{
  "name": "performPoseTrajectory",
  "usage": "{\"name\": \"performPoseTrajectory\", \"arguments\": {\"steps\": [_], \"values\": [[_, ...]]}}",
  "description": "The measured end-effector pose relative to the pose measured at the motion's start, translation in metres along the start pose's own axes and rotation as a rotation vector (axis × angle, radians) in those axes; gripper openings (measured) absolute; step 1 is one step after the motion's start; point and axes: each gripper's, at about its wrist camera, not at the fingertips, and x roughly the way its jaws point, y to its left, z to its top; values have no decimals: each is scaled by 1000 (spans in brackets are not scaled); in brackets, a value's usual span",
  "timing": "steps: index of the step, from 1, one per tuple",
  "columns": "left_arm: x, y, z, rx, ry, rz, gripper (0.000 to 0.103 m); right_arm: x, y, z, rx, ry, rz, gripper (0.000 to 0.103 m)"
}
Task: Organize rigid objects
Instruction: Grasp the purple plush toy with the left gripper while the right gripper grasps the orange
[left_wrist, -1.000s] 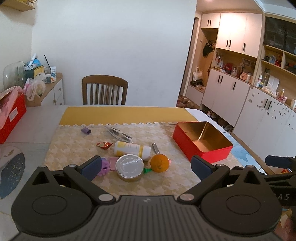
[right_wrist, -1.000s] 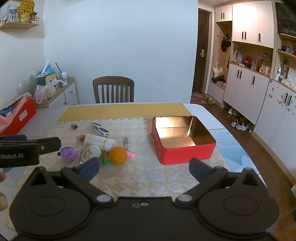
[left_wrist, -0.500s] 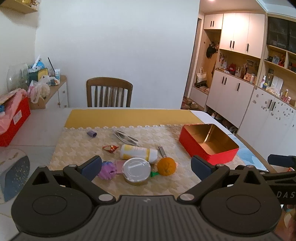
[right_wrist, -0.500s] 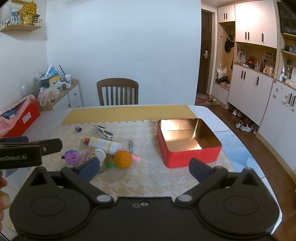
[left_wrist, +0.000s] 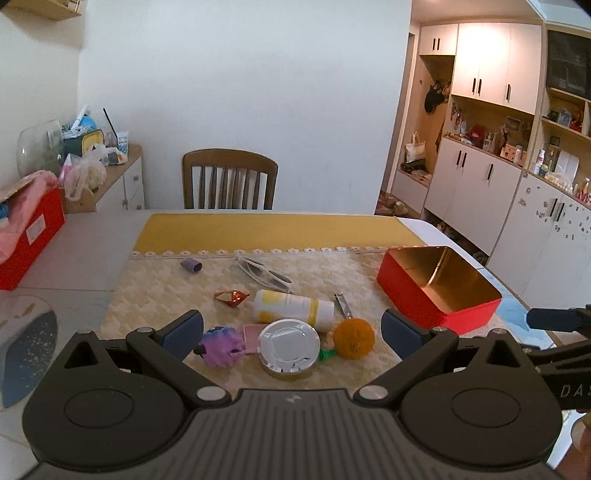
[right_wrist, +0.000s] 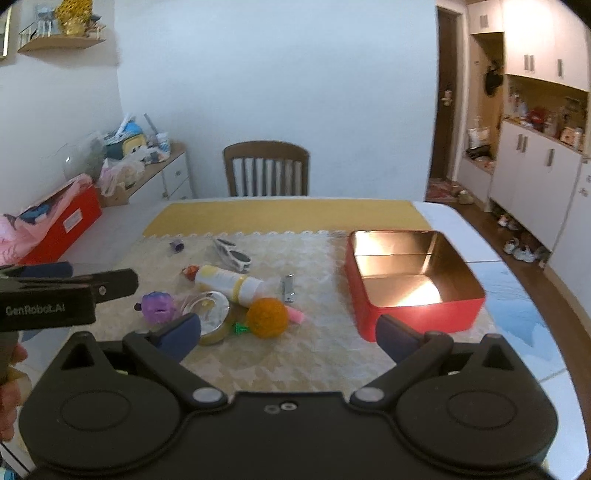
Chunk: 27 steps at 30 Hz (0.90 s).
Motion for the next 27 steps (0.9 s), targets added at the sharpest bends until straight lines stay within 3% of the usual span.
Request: {"name": "performPoseTrajectory", "arguments": {"steps": [6, 20, 27], "values": [[37, -2, -3, 17, 33, 14, 103, 34, -6, 4, -70, 47, 84, 98], [113, 33, -19, -14, 158, 172, 102, 122, -5, 8, -223, 168, 204, 80], [138, 49, -23, -70, 217, 184, 89, 156, -1, 5, -250, 216, 221, 71]]}}
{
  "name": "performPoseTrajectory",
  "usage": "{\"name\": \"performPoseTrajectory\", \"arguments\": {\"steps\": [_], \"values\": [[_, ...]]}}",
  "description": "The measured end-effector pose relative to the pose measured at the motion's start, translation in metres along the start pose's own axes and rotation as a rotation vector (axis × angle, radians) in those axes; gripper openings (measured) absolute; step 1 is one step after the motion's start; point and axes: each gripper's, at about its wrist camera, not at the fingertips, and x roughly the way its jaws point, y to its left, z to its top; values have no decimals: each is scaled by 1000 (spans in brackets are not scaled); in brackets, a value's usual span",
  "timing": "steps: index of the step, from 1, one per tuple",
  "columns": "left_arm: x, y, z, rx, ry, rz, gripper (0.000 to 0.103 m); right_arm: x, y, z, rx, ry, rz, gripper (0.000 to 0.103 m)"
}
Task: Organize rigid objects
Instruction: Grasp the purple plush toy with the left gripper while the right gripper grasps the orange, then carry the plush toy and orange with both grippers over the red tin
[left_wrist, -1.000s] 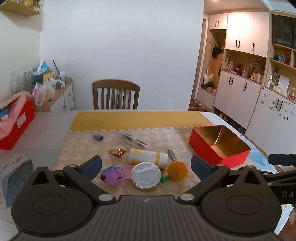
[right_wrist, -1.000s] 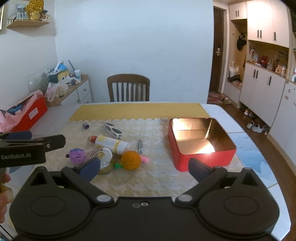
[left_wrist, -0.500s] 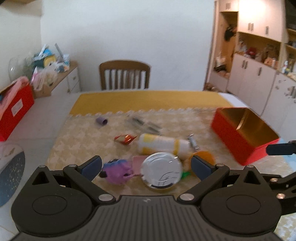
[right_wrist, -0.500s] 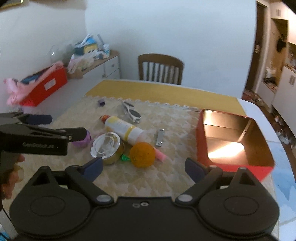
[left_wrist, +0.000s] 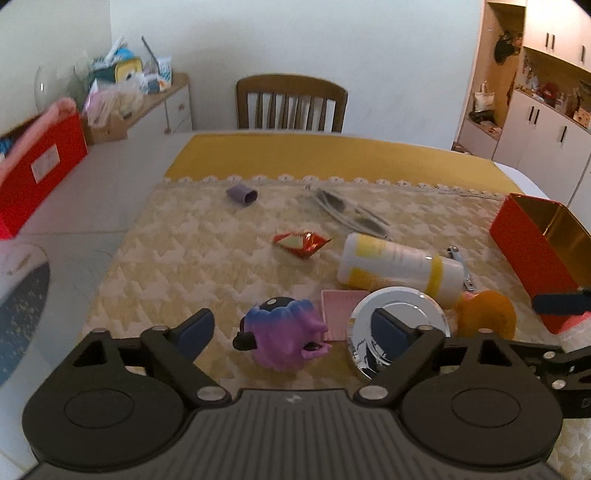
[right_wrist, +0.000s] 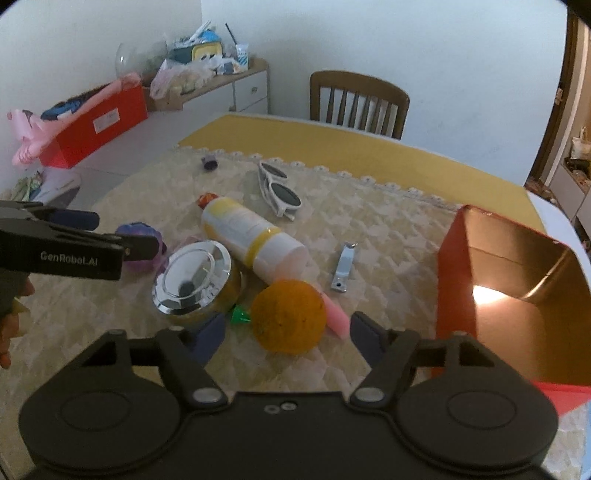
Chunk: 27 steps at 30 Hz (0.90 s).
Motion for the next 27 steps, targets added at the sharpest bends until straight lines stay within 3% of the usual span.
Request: {"name": "performPoseTrajectory", "arguments": {"steps": [3, 7, 11, 13, 27], "values": [[7, 6, 0, -36, 18, -10, 86, 8, 0, 1, 1, 8, 4, 69], [18, 14, 2, -93, 57, -19, 71, 18, 1, 4, -3, 25, 0, 62], [23, 16, 2, -102, 67, -23, 65, 24, 0, 2, 8, 41, -8, 51], [22, 15, 2, -94, 62, -29, 60, 24, -1, 2, 12, 40, -8, 52], [11, 7, 1, -40, 58, 10, 57, 11, 6, -1, 17, 38, -17, 49]]}}
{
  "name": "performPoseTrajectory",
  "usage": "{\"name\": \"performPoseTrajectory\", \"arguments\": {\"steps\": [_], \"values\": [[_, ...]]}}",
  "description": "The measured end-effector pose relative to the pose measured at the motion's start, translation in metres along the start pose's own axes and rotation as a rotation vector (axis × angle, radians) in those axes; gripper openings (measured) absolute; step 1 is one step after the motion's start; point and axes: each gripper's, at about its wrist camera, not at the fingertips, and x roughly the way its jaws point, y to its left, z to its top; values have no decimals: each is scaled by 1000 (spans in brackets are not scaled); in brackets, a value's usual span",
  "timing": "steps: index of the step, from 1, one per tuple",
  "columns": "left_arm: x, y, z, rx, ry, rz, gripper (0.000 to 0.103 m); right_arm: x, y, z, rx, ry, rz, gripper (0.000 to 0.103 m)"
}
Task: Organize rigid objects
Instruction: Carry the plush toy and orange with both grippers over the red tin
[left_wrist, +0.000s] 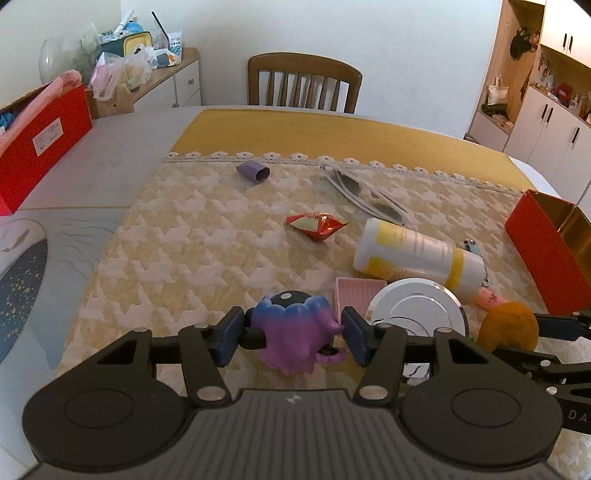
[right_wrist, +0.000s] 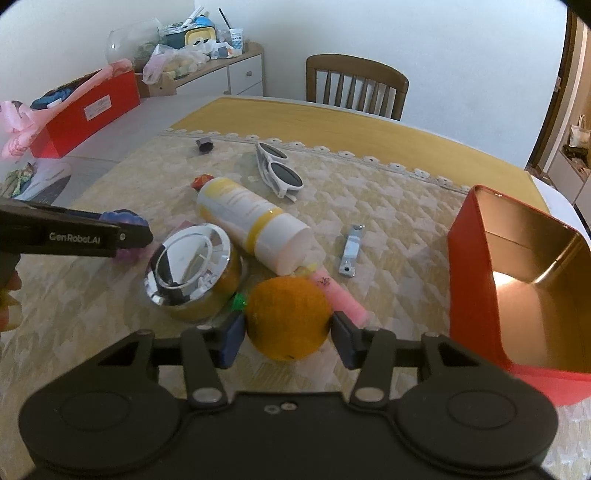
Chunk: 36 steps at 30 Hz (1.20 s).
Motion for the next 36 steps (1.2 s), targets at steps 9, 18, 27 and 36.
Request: {"name": "performPoseTrajectory", "arguments": {"steps": [9, 18, 27, 36], "values": [[-32, -2, 0, 20, -40, -31, 57, -25, 2, -4, 39, -30, -11, 48], [-69, -13, 2, 64, -68, -100, 57, -60, 5, -13, 70, -73, -34, 47], [-107, -41, 10, 147, -99, -212, 57, -105, 5, -13, 94, -145, -76, 47], [-124, -87, 29, 241, -128, -305, 57, -133, -24, -5, 120, -189, -138, 47]]}}
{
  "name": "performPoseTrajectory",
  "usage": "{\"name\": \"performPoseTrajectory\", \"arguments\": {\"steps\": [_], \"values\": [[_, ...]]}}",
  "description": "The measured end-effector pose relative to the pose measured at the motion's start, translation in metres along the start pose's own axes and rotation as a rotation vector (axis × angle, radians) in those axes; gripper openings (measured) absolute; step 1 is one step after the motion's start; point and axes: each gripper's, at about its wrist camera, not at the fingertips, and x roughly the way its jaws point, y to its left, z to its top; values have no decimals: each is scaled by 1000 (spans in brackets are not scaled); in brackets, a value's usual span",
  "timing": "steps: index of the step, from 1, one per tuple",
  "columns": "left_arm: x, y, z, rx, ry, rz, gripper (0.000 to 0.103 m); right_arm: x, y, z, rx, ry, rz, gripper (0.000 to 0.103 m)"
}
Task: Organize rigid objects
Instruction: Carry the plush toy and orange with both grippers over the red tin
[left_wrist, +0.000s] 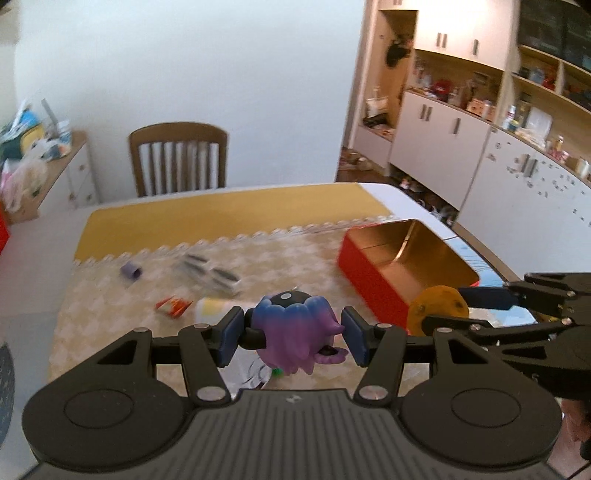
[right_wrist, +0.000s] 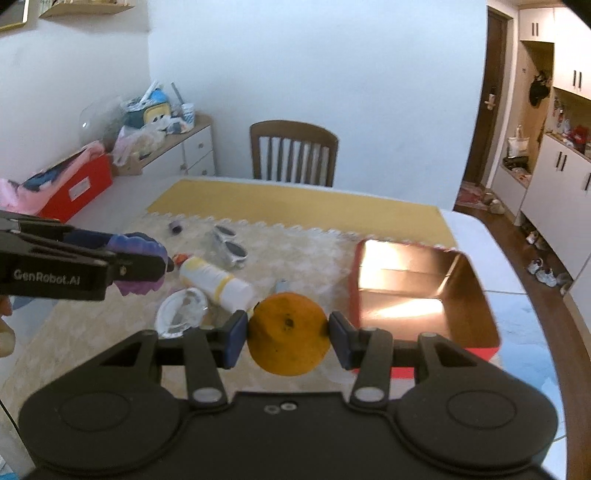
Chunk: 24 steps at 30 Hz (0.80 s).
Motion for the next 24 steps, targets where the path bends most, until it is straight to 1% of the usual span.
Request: {"name": "performPoseTrajectory", "arguments": {"steps": [4, 11, 15, 19, 24], "values": [[16, -19, 15, 24, 5, -14, 57, 2, -25, 6, 12, -10, -16, 47], [61, -60, 44, 45, 19, -37, 57, 17, -74, 13, 9, -3, -22, 47], [87, -83, 58, 53, 23, -41, 57, 27, -103, 14, 0, 10, -13, 47], [118, -103, 71, 52, 42, -48, 57, 40, -127, 14, -13, 29, 1, 47], [156, -127, 77, 72, 75, -50, 57, 60, -154, 14, -30, 56, 17, 47]]}}
